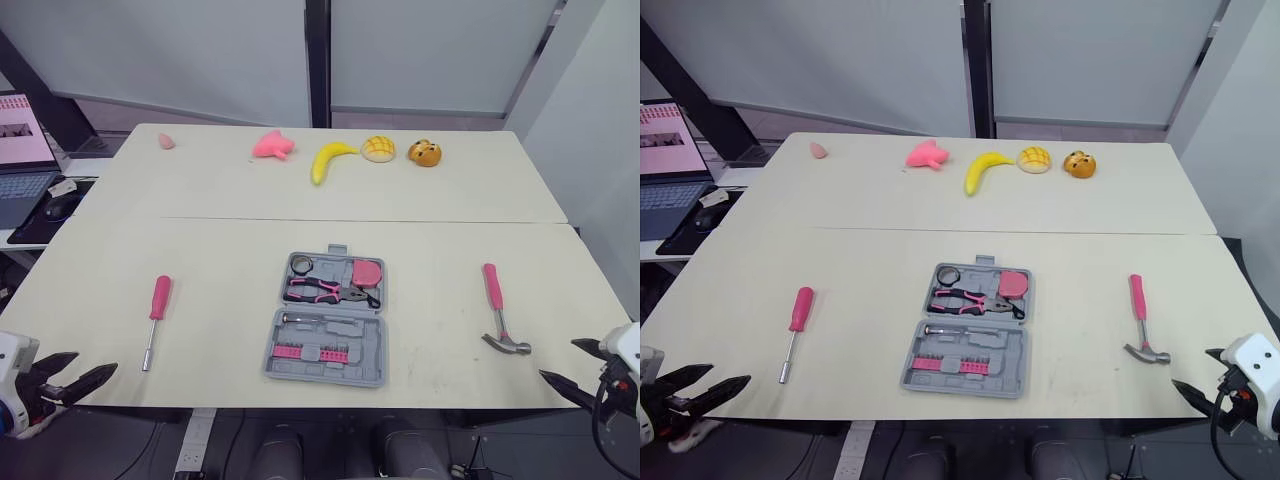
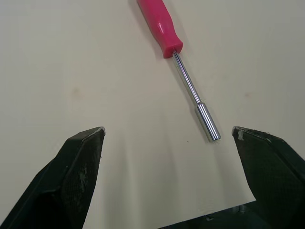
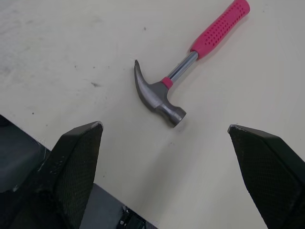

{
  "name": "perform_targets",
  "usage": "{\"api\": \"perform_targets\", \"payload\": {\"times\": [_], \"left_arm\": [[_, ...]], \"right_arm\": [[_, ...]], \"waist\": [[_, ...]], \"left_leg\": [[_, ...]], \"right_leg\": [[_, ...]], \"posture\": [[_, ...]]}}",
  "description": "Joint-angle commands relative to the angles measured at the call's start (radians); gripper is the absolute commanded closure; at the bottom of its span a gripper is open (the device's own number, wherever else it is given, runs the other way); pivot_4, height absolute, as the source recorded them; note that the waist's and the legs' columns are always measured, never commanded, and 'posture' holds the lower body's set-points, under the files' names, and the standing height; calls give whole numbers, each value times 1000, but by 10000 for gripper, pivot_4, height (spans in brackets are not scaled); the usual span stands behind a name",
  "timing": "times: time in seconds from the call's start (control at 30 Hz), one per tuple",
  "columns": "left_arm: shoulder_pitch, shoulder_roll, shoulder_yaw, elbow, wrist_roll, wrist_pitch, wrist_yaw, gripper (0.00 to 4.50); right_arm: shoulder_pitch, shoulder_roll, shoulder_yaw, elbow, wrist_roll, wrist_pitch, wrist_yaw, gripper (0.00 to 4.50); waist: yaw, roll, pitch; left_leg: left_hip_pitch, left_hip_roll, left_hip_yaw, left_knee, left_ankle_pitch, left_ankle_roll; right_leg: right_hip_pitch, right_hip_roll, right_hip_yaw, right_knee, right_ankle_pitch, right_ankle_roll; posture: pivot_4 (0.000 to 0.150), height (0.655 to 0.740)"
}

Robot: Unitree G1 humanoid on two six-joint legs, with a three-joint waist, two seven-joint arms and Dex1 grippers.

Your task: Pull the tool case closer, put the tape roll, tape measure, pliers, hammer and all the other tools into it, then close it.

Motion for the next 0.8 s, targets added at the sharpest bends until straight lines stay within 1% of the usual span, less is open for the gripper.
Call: {"api": "perform_targets", "payload": {"times": [0.03, 0.27, 0.4, 0.53, 0.73, 0.8], "left_arm": [[20, 5, 18, -25, -15, 8, 3, 312], [67, -5, 32, -88, -22, -4, -2, 312], [71, 13, -21, -210, -27, -34, -68, 312], [15, 16, -107, -320, -41, -49, -129, 312], [-160, -4, -304, -534, -121, -85, -273, 312], [-221, -19, -365, -579, -146, -91, -307, 312]], "right_arm": [[-4, -18, -28, -3, -5, -27, 3, 0], [-13, -25, -11, 6, -20, -38, -3, 0], [-15, -22, 7, -3, -47, -67, -11, 0], [-11, -6, 19, -34, -49, -82, -21, 0], [-45, 47, 25, -125, -19, -51, -80, 0], [-58, 59, 33, -159, -2, -22, -100, 0]], "waist": [[0, 0, 0], [0, 0, 0], [0, 0, 0], [5, 0, -1], [3, 0, -1], [1, 0, -1]], "left_leg": [[0, 0, 0, 0, 0, 0], [0, 0, 0, -1, 0, 0], [0, 0, 0, -1, 0, 0], [0, 0, 0, 0, 0, 0], [-1, 0, 1, 0, 0, 0], [-1, 0, 1, 0, 0, 0]], "right_leg": [[0, 0, 0, 0, 0, 0], [0, 0, 0, 0, 0, 1], [0, 0, 0, 0, 0, 0], [0, -1, 0, 0, 0, 0], [0, 0, 1, 0, 2, 4], [0, 0, 1, 0, 2, 4]], "posture": [[1500, 7255], [1500, 7255], [1500, 7255], [1500, 7255], [1500, 7255], [1500, 7255]]}}
